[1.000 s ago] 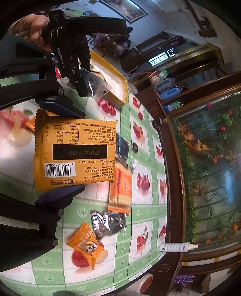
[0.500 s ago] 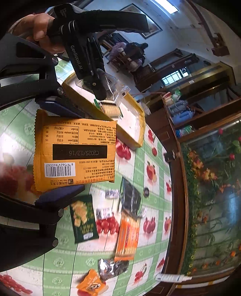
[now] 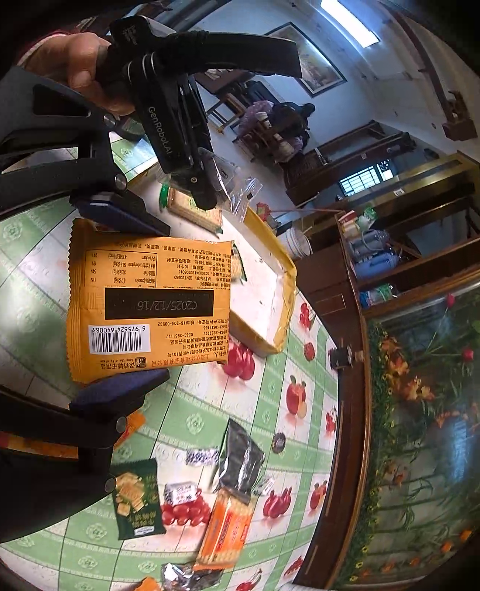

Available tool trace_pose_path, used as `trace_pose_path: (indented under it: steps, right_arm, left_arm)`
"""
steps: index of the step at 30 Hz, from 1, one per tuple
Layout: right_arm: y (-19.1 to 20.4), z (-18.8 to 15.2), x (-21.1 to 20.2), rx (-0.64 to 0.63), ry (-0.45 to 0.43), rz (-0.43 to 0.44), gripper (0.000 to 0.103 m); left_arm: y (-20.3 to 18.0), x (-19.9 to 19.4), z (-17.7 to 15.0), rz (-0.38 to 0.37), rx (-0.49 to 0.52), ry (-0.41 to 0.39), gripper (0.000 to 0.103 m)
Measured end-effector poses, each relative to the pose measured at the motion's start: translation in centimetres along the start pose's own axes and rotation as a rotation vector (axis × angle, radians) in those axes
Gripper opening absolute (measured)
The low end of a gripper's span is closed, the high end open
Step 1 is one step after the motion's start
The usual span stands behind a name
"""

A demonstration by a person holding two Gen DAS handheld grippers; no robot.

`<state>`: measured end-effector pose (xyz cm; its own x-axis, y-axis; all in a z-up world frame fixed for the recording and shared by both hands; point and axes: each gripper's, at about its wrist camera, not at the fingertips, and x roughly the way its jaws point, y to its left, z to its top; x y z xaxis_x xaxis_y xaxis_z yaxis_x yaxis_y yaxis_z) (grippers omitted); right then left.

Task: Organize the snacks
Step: 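Carry the clear bag and orange biscuit pack into the tray and release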

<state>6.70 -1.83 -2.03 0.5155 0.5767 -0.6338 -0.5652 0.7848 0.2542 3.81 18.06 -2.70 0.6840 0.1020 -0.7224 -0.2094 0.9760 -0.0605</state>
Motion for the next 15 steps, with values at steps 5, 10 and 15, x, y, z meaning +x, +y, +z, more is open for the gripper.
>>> trace_pose_path:
  steps: [5,10,15]
  right_arm:
    - [1.5,1.0,1.5,-0.033,0.011,0.020,0.070]
    - [2.7,1.6,3.0,-0.060,0.022,0.037,0.070]
    - [2.9,2.4,4.5,-0.069,0.035,0.049,0.070]
  left_arm:
    - [1.4,0.5,0.1,0.018,-0.022,0.006,0.047]
    - [2.4,1.0,0.2,0.030,-0.036,0.014,0.047]
    - [3.1,1.7,0.4,0.037,-0.046,0.027,0.047]
